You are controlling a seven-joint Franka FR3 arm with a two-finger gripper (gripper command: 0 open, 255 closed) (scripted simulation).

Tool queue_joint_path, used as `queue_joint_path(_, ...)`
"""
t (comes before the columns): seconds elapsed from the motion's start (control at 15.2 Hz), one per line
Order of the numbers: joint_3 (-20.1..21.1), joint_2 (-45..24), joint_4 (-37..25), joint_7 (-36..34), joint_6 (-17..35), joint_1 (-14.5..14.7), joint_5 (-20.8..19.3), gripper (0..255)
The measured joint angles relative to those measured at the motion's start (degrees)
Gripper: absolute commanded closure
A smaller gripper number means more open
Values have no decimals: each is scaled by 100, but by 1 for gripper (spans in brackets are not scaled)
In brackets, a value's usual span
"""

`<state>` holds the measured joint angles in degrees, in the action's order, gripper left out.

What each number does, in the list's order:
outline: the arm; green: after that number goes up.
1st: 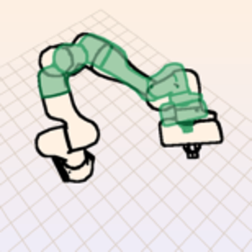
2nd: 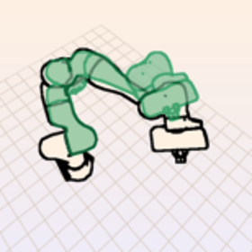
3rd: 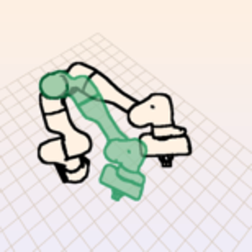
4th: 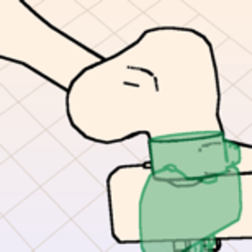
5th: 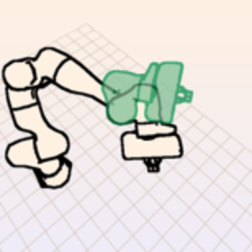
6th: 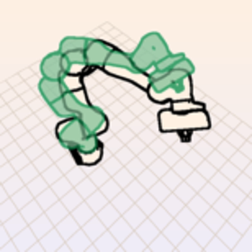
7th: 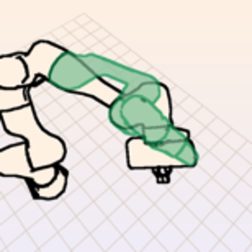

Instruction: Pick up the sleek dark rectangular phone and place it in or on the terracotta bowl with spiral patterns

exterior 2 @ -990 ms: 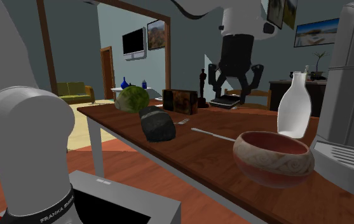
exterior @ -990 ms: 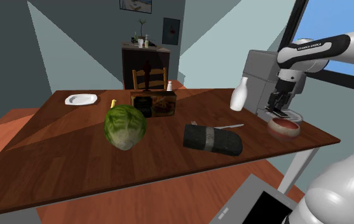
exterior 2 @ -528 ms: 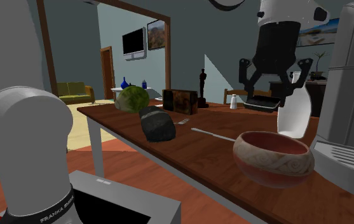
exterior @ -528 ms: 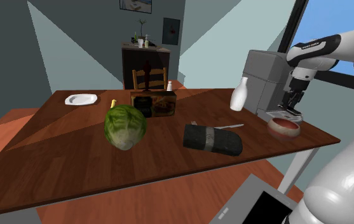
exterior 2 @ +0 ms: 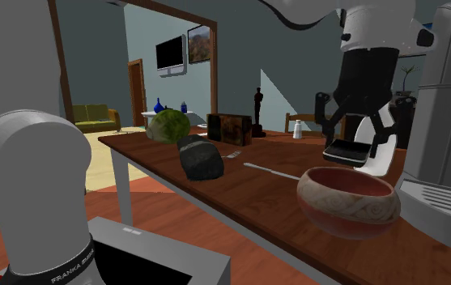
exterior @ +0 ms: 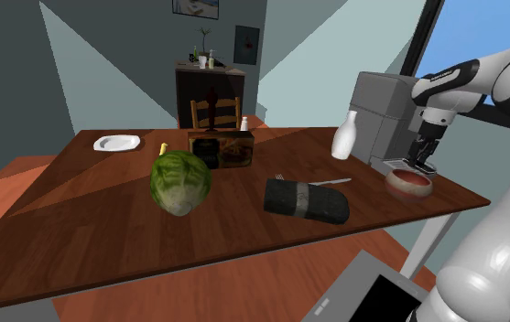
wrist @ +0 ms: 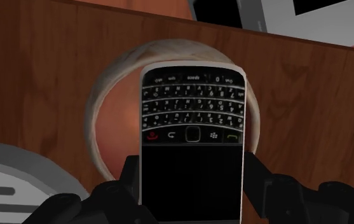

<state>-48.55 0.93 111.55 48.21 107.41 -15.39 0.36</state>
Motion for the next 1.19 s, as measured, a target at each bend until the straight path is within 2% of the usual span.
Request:
queue_joint_path(0.53, -32, -201, 444, 140, 575, -31, 162, 255)
queue_joint_path(0.92, -27, -223, 476, 142, 620, -27, 181, 255)
queue_joint_path(0.99, -27, -222, 475, 141, 620, -28, 180, 0)
queue_joint_path(1.19, -27, -222, 475, 142, 622, -28, 181, 0)
